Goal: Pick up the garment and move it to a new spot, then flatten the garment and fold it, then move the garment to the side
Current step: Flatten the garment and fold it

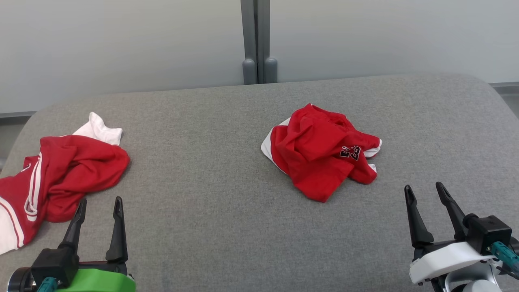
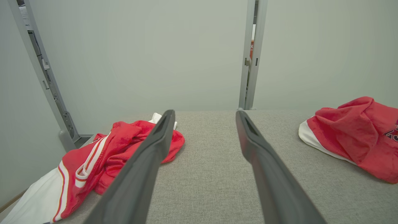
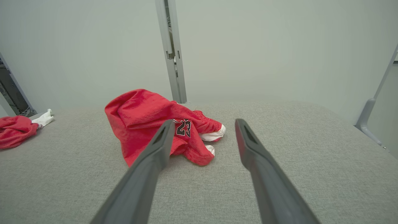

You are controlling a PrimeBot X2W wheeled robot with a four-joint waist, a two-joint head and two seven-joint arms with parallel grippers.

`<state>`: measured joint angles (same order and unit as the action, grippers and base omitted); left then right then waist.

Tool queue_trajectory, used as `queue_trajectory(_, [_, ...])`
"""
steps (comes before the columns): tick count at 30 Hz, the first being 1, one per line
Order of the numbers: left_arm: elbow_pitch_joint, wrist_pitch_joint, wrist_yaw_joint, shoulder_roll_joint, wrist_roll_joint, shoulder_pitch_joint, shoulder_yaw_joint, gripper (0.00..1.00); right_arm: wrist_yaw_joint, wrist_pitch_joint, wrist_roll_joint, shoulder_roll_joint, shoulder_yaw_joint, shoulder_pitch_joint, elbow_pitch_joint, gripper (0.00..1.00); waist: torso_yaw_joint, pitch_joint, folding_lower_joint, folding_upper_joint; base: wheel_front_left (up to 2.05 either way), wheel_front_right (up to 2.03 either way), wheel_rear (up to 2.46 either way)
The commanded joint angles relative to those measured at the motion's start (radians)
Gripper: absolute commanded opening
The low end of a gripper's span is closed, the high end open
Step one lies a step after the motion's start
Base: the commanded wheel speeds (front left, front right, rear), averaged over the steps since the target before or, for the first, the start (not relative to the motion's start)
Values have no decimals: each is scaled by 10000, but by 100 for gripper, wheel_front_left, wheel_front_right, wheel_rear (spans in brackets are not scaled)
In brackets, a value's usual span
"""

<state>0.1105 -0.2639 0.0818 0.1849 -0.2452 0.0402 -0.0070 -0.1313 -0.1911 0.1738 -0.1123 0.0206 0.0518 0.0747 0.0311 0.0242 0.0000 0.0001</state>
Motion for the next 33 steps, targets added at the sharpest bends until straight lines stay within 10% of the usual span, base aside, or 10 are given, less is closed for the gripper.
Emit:
queue_trajectory(1, [33, -9, 48, -8, 62, 31, 40, 100, 10, -18, 4, -44, 38, 46, 11, 100, 6, -4, 0, -1, 0, 0, 0])
queue_trajectory(20, [72, -9, 201, -184, 324, -46, 125, 100, 10, 34, 48, -259, 325, -301, 20, 100, 154, -176, 0, -1, 0, 0, 0])
queue_trajectory(33, [155, -9, 301, -526, 475, -846, -160, 100, 10, 383, 230, -1863, 221, -3167, 1181, 100, 740, -1324, 0, -1, 0, 0, 0])
